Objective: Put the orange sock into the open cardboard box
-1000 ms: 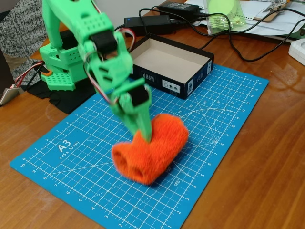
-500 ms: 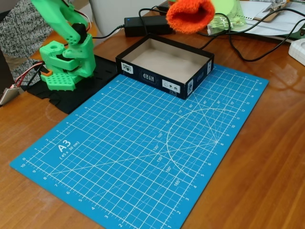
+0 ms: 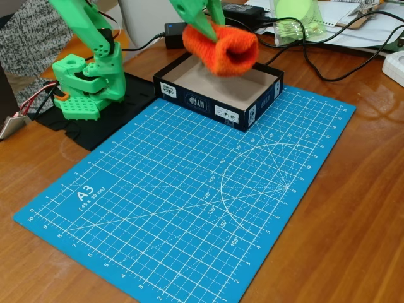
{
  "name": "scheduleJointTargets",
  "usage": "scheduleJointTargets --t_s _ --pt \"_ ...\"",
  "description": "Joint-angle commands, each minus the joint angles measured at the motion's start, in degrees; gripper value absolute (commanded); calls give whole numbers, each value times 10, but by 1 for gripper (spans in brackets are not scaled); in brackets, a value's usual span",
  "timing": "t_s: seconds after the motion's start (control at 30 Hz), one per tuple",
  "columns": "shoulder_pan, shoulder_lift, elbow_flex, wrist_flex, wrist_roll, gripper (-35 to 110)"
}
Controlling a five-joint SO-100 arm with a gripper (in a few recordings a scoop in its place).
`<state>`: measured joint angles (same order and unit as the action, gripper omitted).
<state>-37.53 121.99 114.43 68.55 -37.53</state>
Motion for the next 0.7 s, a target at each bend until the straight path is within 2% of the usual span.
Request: scheduleJointTargets --t_s 0.0,0.13,0.33,0.57,0.67 --pt "13 -3 -11 5 -27 8" --pt "9 -6 -19 19 -39 9" --pt "-17 -10 -23 20 -34 32" --pt "-16 0 -25 19 0 29" --pt "31 46 2 -16 66 26"
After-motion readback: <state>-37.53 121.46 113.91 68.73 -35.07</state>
